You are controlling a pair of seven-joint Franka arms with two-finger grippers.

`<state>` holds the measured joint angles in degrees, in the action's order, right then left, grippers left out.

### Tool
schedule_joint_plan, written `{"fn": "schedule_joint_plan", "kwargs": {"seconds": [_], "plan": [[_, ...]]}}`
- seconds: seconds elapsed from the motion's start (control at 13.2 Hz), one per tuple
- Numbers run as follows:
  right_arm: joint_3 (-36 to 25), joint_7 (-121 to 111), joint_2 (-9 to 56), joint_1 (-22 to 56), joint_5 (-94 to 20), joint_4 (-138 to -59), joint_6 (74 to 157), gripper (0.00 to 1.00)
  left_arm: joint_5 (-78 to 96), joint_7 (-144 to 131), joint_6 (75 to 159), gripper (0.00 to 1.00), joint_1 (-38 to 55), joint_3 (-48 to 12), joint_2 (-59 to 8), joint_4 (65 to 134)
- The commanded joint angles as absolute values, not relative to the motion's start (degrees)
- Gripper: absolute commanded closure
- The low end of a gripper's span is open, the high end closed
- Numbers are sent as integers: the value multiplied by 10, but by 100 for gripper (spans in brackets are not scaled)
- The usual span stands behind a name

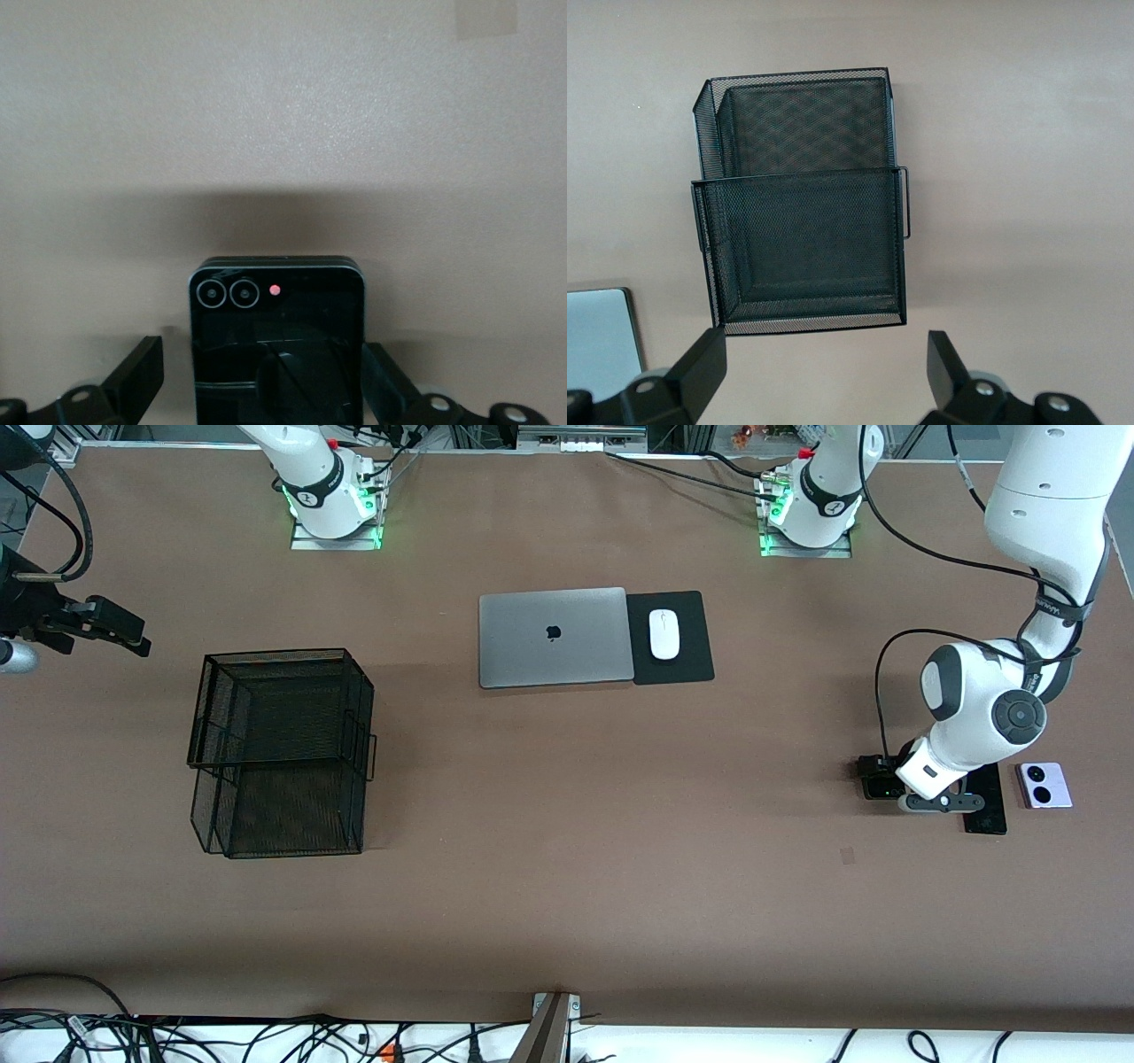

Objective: Place phones with both arms
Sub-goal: 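Lower the left gripper and grasp the black flip phone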

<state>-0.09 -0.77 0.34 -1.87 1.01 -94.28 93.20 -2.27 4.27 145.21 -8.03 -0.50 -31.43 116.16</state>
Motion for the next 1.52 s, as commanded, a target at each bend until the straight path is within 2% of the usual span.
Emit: {"fn": "schedule_joint_plan", "kwargs": {"seconds": [0.0, 0.45, 0.53, 0.61, 0.68, 0.76, 0.91, 1.06, 1.29, 1.44], "plan": [[4, -11, -4, -25, 9, -940, 922, 0, -7, 54, 1461, 0, -88, -14, -321, 1165], [4, -11, -4, -25, 9, -940, 922, 0, -5, 54, 1461, 0, -89, -16, -321, 1165], [4, -11, -4, -25, 9, -940, 921, 0, -5, 55, 1461, 21, -89, -15, -321, 1165], [4, -11, -4, -25, 9, -940, 922, 0, -5, 56, 1461, 48, -89, -15, -322, 1164], [3, -11, -4, -25, 9, -940, 922, 0, -5, 55, 1461, 62, -88, -15, -322, 1163], [4, -11, -4, -25, 9, -940, 922, 0, -5, 55, 1460, 68, -88, -15, -320, 1161], [4, -11, -4, -25, 9, -940, 922, 0, -5, 55, 1449, 75, -87, -16, -311, 1153], [3, -11, -4, -25, 9, -940, 922, 0, -5, 53, 1380, 76, -80, -24, -292, 1123], [3, -11, -4, -25, 9, -940, 921, 0, -5, 51, 1205, 79, -72, -47, -292, 1001], [3, -11, -4, -25, 9, -940, 922, 0, 15, 48, 1138, 79, -56, -63, -299, 935]]}}
